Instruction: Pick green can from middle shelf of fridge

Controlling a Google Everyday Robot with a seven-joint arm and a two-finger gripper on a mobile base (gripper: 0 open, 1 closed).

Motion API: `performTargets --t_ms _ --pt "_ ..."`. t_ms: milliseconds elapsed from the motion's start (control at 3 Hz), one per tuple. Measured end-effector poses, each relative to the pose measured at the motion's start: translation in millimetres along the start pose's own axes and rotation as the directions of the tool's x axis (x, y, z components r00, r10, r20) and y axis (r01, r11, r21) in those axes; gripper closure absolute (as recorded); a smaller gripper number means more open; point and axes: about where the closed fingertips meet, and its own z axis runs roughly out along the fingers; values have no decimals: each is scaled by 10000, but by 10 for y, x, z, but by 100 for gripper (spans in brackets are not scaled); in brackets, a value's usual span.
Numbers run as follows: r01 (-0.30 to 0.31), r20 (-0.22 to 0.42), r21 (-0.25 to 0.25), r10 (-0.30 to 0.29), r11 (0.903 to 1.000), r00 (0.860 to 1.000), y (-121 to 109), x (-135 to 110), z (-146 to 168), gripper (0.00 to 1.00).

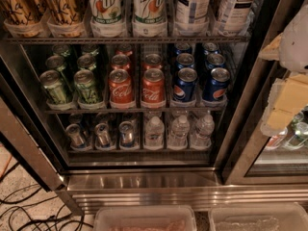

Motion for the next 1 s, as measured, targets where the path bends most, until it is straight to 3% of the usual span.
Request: performTargets --t_ms 667,1000 --pt "-106 -248 -105 103 9999 9996 11 -190 88 0" --pt "44 183 -146 -41 9999 9998 96 -401 161 0"
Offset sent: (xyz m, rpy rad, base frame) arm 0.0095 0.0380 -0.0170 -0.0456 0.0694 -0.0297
